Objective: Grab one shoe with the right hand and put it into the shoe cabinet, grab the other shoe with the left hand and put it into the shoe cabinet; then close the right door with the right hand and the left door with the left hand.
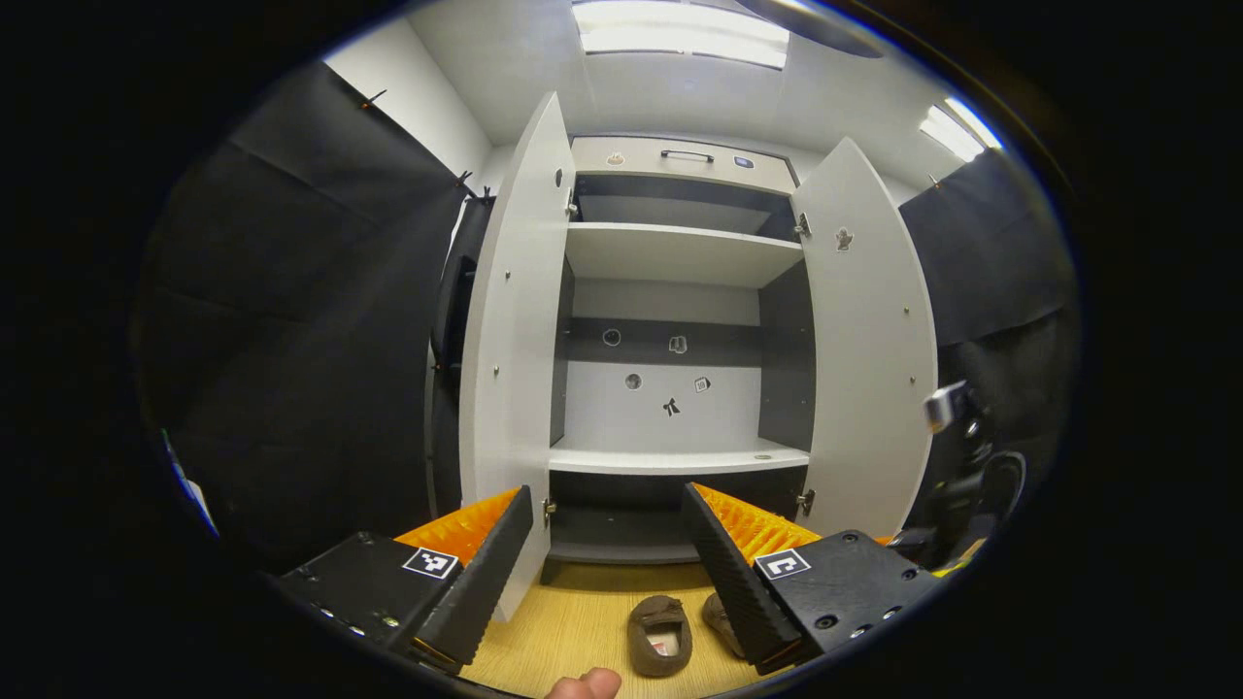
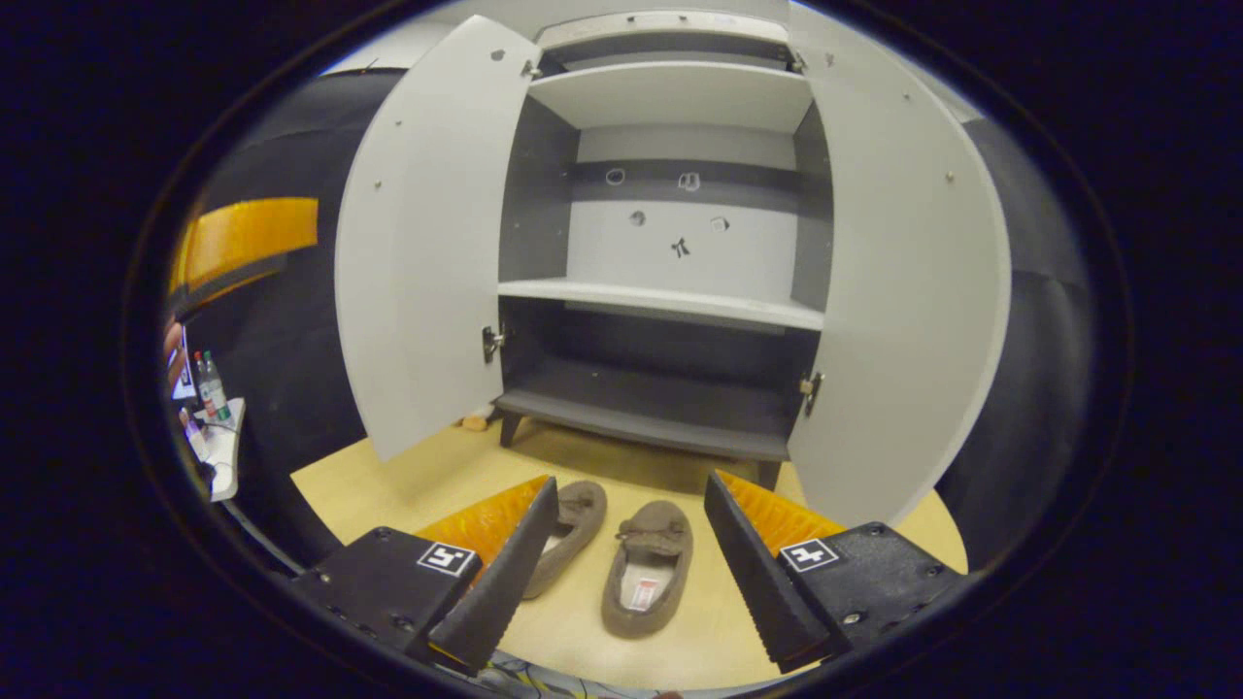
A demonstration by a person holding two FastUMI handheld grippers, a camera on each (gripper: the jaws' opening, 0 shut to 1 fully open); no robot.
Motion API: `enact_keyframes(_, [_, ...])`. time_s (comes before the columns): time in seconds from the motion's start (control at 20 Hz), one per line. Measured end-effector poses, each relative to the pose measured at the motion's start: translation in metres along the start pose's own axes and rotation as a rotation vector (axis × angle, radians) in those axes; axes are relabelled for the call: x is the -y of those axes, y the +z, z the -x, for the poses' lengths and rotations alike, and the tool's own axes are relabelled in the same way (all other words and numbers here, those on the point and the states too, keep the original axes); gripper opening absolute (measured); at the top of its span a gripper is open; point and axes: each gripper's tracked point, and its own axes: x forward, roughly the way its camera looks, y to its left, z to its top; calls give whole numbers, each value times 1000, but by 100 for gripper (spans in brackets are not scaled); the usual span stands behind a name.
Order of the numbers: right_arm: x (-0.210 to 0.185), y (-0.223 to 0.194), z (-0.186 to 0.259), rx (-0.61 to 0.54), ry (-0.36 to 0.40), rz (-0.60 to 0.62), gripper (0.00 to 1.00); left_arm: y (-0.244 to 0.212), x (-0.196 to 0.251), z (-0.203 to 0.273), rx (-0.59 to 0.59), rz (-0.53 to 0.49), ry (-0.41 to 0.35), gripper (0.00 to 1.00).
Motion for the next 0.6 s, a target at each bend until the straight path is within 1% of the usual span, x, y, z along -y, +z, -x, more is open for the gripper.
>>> enact_keyframes(0.15, [-6, -43, -26, -107, 23, 11, 98, -1, -9, 2, -2, -3, 18, 95])
enact_keyframes(0.2, [-7, -56, -33, -138, 27, 23, 94, -2, -11, 3, -4, 0, 23, 95])
enact_keyframes(0.25, [-7, -68, -43, -166, 34, 27, 92, -3, -12, 3, -7, 3, 29, 95])
enact_keyframes(0.35, [-6, -92, -60, -234, 42, 15, 85, -7, -15, 3, -15, 7, 35, 95])
enact_keyframes(0.4, [-4, -102, -66, -269, 36, 14, 79, -8, -16, 3, -18, 7, 37, 95])
enact_keyframes(0.55, [1, -125, -86, -327, 15, 32, 71, -8, -19, 3, -19, 6, 43, 95])
enact_keyframes(0.6, [4, -129, -91, -342, 6, 46, 64, -9, -20, 3, -19, 8, 45, 95])
